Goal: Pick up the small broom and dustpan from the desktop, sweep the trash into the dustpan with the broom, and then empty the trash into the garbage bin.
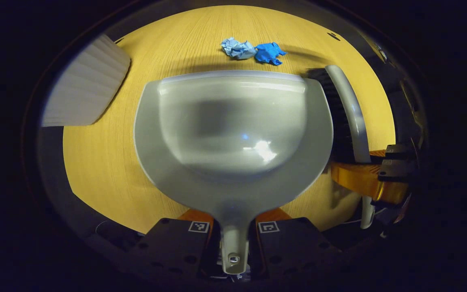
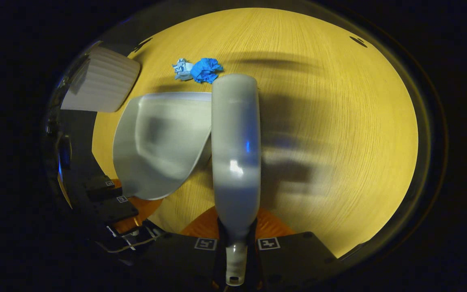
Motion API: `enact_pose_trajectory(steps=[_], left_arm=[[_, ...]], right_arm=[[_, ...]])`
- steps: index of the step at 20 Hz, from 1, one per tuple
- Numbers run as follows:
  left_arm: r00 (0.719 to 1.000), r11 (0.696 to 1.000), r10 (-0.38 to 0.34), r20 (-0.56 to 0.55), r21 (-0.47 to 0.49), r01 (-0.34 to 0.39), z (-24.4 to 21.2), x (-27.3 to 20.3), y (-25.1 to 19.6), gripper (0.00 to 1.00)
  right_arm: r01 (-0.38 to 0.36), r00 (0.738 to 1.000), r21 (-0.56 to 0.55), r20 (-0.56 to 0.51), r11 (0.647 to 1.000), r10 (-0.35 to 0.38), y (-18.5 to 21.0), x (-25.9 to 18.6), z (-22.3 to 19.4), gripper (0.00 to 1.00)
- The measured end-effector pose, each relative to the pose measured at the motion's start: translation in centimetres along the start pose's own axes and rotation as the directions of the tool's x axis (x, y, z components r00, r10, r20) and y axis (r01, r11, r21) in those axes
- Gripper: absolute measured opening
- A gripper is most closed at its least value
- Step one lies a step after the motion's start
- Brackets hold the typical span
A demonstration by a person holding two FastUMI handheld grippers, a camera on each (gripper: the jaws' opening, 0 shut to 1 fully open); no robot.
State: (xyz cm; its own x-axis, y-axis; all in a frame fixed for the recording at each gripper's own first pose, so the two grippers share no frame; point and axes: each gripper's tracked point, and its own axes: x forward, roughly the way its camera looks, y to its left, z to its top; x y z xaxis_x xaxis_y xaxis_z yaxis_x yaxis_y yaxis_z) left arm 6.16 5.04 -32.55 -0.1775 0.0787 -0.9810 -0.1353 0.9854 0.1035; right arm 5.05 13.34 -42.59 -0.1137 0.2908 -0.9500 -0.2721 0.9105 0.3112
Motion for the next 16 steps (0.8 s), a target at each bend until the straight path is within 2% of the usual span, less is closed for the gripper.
enact_pose_trajectory(steps=[3, 5, 7, 12, 16], left_arm=[[1.000, 1.000, 0.001, 0.005, 0.005, -0.001, -0.3, 0.1, 0.0, 0.28], [0.999, 0.999, 0.019, -0.028, 0.031, -0.018, -0.7, 0.1, 0.3, 0.28], [0.998, 0.999, 0.029, -0.051, 0.044, -0.027, -1.4, 0.0, 0.4, 0.28], [0.999, 0.999, 0.026, -0.048, 0.029, -0.024, -3.1, 0.2, 0.7, 0.28], [0.997, 0.999, 0.035, -0.075, 0.005, -0.035, -4.3, 0.0, 1.2, 0.26]], right_arm=[[-0.019, 0.999, -0.025, 0.039, 1.000, 0.020, 0.3, -0.5, 2.3, 0.22], [0.011, 0.994, -0.066, 0.109, 0.998, -0.004, -0.6, -1.4, 5.6, 0.21], [0.000, 0.989, -0.065, 0.146, 0.998, 0.009, -0.5, -2.4, 8.6, 0.22], [0.114, 0.968, -0.135, 0.238, 0.984, -0.080, -3.0, -3.7, 15.9, 0.22], [0.116, 0.970, -0.120, 0.227, 0.986, -0.087, -2.9, -2.2, 18.6, 0.21]])
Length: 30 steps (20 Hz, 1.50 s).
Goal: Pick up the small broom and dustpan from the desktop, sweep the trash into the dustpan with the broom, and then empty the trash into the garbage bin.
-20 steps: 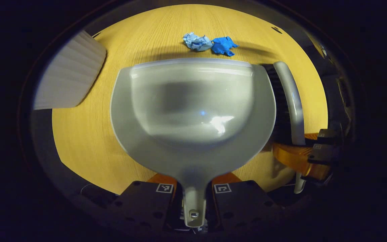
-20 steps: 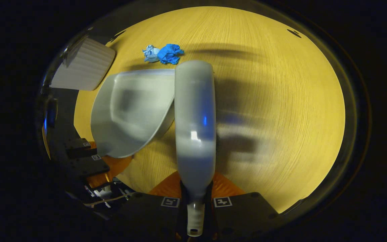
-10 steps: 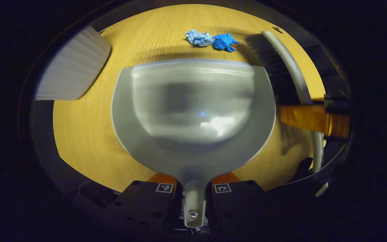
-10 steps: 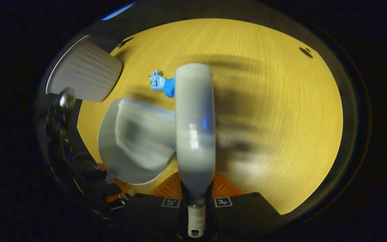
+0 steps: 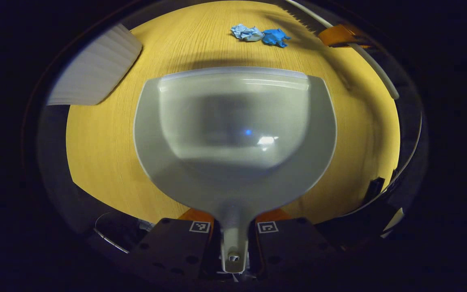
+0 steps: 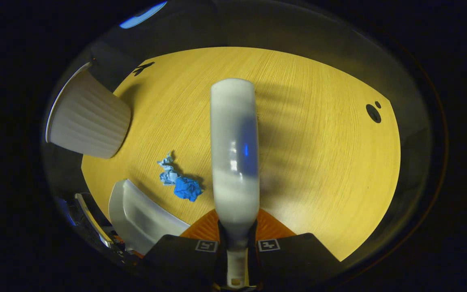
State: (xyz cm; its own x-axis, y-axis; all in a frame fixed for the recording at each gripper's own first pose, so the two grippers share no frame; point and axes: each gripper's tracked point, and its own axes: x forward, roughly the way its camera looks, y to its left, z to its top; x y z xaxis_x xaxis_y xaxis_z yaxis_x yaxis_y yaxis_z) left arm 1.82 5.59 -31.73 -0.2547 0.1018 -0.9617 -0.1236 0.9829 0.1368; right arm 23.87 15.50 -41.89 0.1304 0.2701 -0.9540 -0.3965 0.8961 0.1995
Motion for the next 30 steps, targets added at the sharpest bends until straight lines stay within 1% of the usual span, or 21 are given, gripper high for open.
enact_pose_trajectory(steps=[2, 4, 6, 8, 11, 13, 15, 16, 19, 22, 25, 26, 27, 28, 30], left_arm=[[1.000, 1.000, -0.002, -0.016, -0.021, 0.002, -0.6, 0.0, -0.1, 0.26], [1.000, 1.000, -0.005, -0.017, -0.026, 0.004, -0.7, 0.0, -0.1, 0.26], [1.000, 1.000, 0.000, -0.015, -0.023, -0.001, -0.5, 0.0, 0.1, 0.26], [1.000, 1.000, -0.002, -0.004, -0.022, 0.002, -0.2, 0.0, 0.2, 0.26], [1.000, 1.000, -0.002, -0.001, -0.014, 0.002, 0.2, 0.0, 0.4, 0.25], [1.000, 1.000, -0.001, 0.000, -0.012, 0.001, 0.2, 0.0, 0.4, 0.26], [1.000, 1.000, 0.003, 0.003, -0.017, -0.003, 0.2, 0.0, 0.4, 0.26], [1.000, 1.000, 0.002, 0.001, -0.012, -0.002, 0.1, 0.0, 0.4, 0.26], [1.000, 1.000, 0.008, -0.007, 0.013, -0.008, 0.1, 0.0, 0.6, 0.26], [1.000, 0.999, 0.005, -0.005, 0.037, -0.005, 0.1, -0.1, 0.8, 0.26], [1.000, 0.999, 0.014, -0.013, 0.041, -0.013, 0.1, -0.1, 0.8, 0.26], [1.000, 0.999, 0.017, -0.016, 0.044, -0.016, 0.0, -0.1, 0.9, 0.26], [1.000, 0.999, 0.019, -0.020, 0.045, -0.018, 0.1, -0.1, 0.8, 0.26], [1.000, 0.999, 0.021, -0.022, 0.044, -0.020, 0.0, -0.1, 0.8, 0.26], [1.000, 0.999, 0.022, -0.019, 0.047, -0.021, 0.0, -0.1, 0.8, 0.25]], right_arm=[[0.027, 0.999, -0.019, -0.028, 0.999, -0.028, -0.3, 1.2, 0.0, 0.21], [0.041, 0.999, -0.066, -0.027, 0.997, -0.043, 0.0, 1.6, 0.9, 0.22], [0.054, 0.998, -0.117, 0.016, 0.992, -0.053, 0.6, 0.9, 3.1, 0.22], [0.067, 0.996, -0.157, 0.075, 0.985, -0.055, 1.3, -0.9, 6.0, 0.22], [0.084, 0.983, -0.228, 0.181, 0.970, -0.042, 2.8, -4.8, 11.0, 0.22], [0.112, 0.972, -0.281, 0.231, 0.953, -0.046, 3.5, -6.2, 13.8, 0.21], [0.145, 0.969, -0.362, 0.242, 0.921, -0.058, 3.5, -6.0, 15.6, 0.21], [0.143, 0.974, -0.397, 0.221, 0.907, -0.057, 3.5, -5.4, 15.7, 0.22], [0.144, 0.985, -0.484, 0.152, 0.863, -0.079, 2.8, -2.5, 14.5, 0.22], [0.158, 0.987, -0.557, 0.094, 0.816, -0.127, 1.6, 0.3, 12.9, 0.22], [0.140, 0.990, -0.581, 0.059, 0.802, -0.130, 1.9, 2.1, 12.6, 0.22], [0.137, 0.990, -0.596, 0.048, 0.791, -0.135, 1.9, 2.6, 12.4, 0.22], [0.142, 0.988, -0.619, 0.038, 0.773, -0.152, 1.5, 3.1, 12.0, 0.22], [0.150, 0.984, -0.658, 0.026, 0.738, -0.177, 1.0, 3.7, 11.2, 0.21], [0.131, 0.975, -0.758, -0.017, 0.639, -0.221, 0.1, 4.7, 8.7, 0.22]])
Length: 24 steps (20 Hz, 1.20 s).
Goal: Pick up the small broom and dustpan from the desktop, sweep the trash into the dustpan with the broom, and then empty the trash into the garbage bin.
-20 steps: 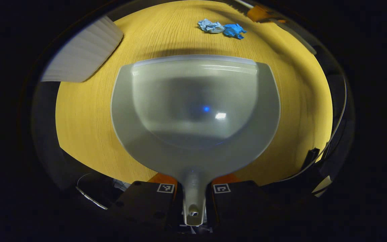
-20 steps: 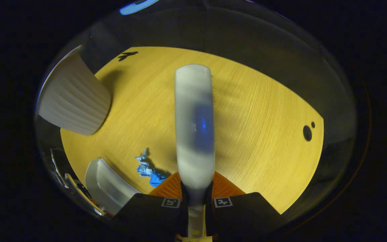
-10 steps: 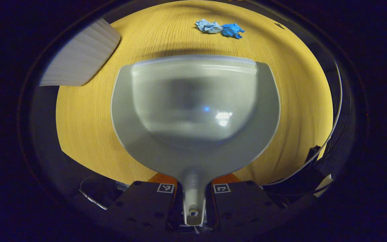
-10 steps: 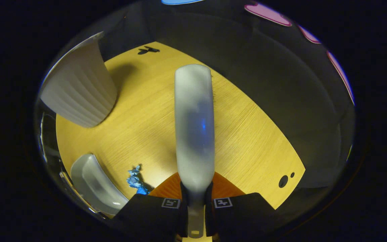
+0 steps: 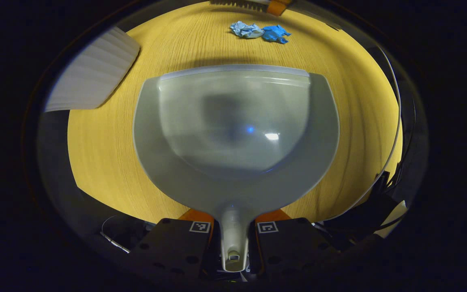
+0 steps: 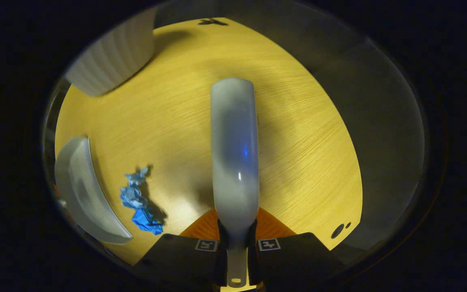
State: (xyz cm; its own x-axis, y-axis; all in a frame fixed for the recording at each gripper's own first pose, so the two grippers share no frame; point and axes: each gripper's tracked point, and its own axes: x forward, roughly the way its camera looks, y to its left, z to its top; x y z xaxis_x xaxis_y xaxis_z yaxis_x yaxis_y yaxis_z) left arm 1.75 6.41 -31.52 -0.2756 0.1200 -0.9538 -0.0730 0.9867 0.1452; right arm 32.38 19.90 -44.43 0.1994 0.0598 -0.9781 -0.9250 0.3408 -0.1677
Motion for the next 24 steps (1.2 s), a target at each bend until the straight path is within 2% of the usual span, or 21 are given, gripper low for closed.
enact_pose_trajectory(steps=[1, 2, 3, 4, 6, 8, 9, 10, 11, 12, 13, 14, 15, 17, 18, 19, 22, 24], left_arm=[[1.000, 1.000, -0.001, 0.000, 0.005, 0.001, 0.1, 0.1, 0.0, 0.26], [1.000, 1.000, -0.002, 0.001, 0.012, 0.002, 0.0, 0.0, 0.0, 0.26], [1.000, 1.000, 0.000, -0.001, 0.021, 0.000, 0.1, 0.0, 0.1, 0.26], [1.000, 1.000, 0.007, 0.000, 0.030, -0.007, 0.2, -0.1, 0.2, 0.25], [1.000, 0.999, 0.014, 0.003, 0.036, -0.014, 0.1, -0.1, 0.1, 0.25], [1.000, 0.998, 0.011, -0.001, 0.069, -0.011, 0.0, -0.2, 0.4, 0.25], [1.000, 0.998, 0.012, 0.025, 0.067, -0.014, 0.1, 0.0, 0.2, 0.25], [0.999, 0.997, 0.014, 0.033, 0.076, -0.017, 0.2, -0.1, 0.1, 0.25], [0.998, 0.996, 0.018, 0.057, 0.085, -0.023, 0.5, -0.1, 0.2, 0.25], [0.997, 0.995, 0.018, 0.075, 0.100, -0.026, 0.6, -0.1, 0.3, 0.25], [0.996, 0.992, 0.019, 0.090, 0.124, -0.030, 0.8, 0.1, 0.3, 0.25], [0.993, 0.988, 0.018, 0.113, 0.148, -0.035, 0.8, 0.2, 0.3, 0.25], [0.991, 0.985, 0.016, 0.135, 0.168, -0.039, 1.0, 0.1, 0.3, 0.25], [0.991, 0.984, 0.012, 0.133, 0.176, -0.035, 1.2, 0.0, 0.2, 0.25], [0.990, 0.983, 0.012, 0.142, 0.179, -0.038, 1.2, 0.1, 0.3, 0.25], [0.989, 0.984, 0.017, 0.148, 0.174, -0.043, 1.4, -0.1, 0.2, 0.25], [0.982, 0.988, 0.036, 0.185, 0.142, -0.063, 1.4, -0.1, 0.2, 0.25], [0.978, 0.995, 0.030, 0.206, 0.085, -0.048, 1.7, -0.2, -0.4, 0.25]], right_arm=[[0.027, 0.999, -0.082, -0.022, 0.996, -0.029, 0.2, -0.5, -0.3, 0.22], [0.041, 0.999, -0.128, 0.007, 0.991, -0.041, 0.8, -0.2, 0.3, 0.21], [0.017, 0.999, -0.165, -0.028, 0.986, -0.022, 2.9, -0.3, -0.6, 0.25], [0.018, 0.999, -0.228, -0.042, 0.973, -0.028, 4.2, -0.6, -1.1, 0.22], [0.005, 0.999, -0.353, -0.049, 0.936, -0.024, 6.7, -1.1, -1.8, 0.22], [-0.065, 0.997, -0.372, -0.072, 0.926, 0.041, 8.6, -1.8, -2.1, 0.21], [-0.120, 0.991, -0.345, -0.101, 0.931, 0.090, 10.2, -2.1, -2.8, 0.26], [-0.235, 0.969, -0.272, -0.135, 0.933, 0.205, 11.9, -2.5, -3.4, 0.24], [-0.366, 0.925, -0.177, -0.178, 0.914, 0.336, 14.1, -3.4, -4.2, 0.22], [-0.446, 0.888, -0.119, -0.183, 0.887, 0.422, 15.8, -4.3, -4.7, 0.24], [-0.507, 0.856, -0.101, -0.177, 0.856, 0.486, 17.0, -4.9, -5.0, 0.22], [-0.571, 0.813, -0.080, -0.193, 0.817, 0.549, 18.4, -5.5, -5.7, 0.22], [-0.636, 0.758, -0.039, -0.217, 0.771, 0.614, 19.9, -6.4, -6.6, 0.22], [-0.693, 0.703, 0.006, -0.213, 0.721, 0.678, 21.3, -7.6, -6.9, 0.22], [-0.733, 0.658, 0.049, -0.201, 0.679, 0.725, 21.9, -8.0, -7.0, 0.25], [-0.752, 0.637, 0.072, -0.178, 0.656, 0.750, 22.2, -9.0, -6.9, 0.22], [-0.762, 0.635, 0.103, -0.070, 0.639, 0.769, 22.5, -9.0, -6.5, 0.22], [-0.787, 0.610, 0.146, 0.037, 0.599, 0.792, 21.8, -10.8, -5.5, 0.22]])
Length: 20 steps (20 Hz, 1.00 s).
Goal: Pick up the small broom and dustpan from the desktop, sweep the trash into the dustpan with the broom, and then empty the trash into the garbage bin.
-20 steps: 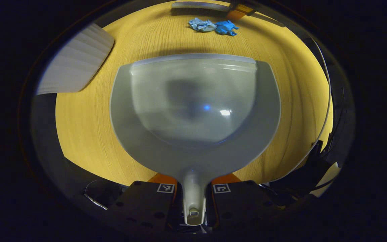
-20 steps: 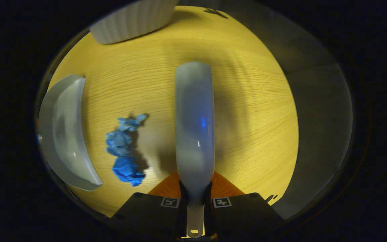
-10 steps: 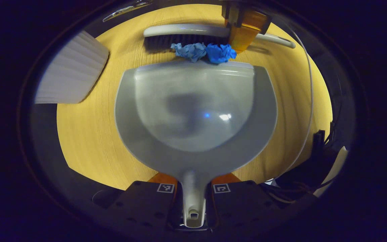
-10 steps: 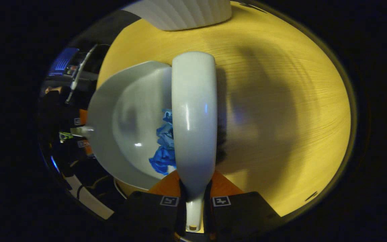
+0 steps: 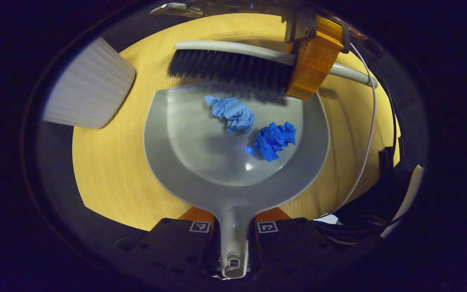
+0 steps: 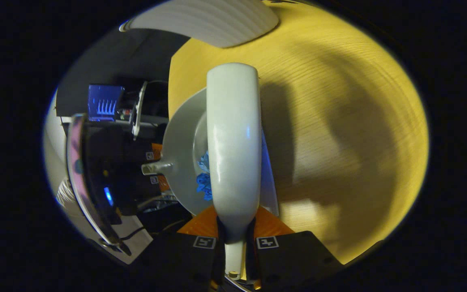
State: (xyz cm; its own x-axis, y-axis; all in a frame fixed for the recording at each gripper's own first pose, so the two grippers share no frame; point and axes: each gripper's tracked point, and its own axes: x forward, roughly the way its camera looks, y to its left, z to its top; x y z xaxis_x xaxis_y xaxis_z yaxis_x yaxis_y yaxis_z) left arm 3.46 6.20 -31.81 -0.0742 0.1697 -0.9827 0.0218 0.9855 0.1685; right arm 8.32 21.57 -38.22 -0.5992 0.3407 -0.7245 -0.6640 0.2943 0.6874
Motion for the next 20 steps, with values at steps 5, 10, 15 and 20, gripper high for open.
enact_pose_trajectory(steps=[5, 10, 15, 20], left_arm=[[0.986, 0.992, -0.047, 0.163, -0.108, 0.065, 1.2, -0.5, -1.0, 0.25], [0.929, 0.982, 0.042, 0.368, -0.186, 0.030, 2.8, -3.1, -0.8, 0.26], [0.850, 0.972, 0.148, 0.506, -0.234, -0.030, 6.5, -5.6, 1.9, 0.25], [0.798, 0.942, 0.313, 0.515, -0.272, -0.195, 12.7, -8.6, 11.7, 0.25]], right_arm=[[-0.122, 0.963, 0.057, 0.249, 0.991, 0.104, 1.1, -5.1, 1.3, 0.21], [-0.308, 0.823, 0.082, 0.523, 0.948, 0.222, 1.4, -6.8, 1.7, 0.21], [-0.391, 0.668, 0.069, 0.707, 0.918, 0.232, 1.9, -2.6, 2.2, 0.21], [-0.449, 0.562, 0.060, 0.795, 0.892, 0.229, 3.8, -0.9, 1.6, 0.21]])
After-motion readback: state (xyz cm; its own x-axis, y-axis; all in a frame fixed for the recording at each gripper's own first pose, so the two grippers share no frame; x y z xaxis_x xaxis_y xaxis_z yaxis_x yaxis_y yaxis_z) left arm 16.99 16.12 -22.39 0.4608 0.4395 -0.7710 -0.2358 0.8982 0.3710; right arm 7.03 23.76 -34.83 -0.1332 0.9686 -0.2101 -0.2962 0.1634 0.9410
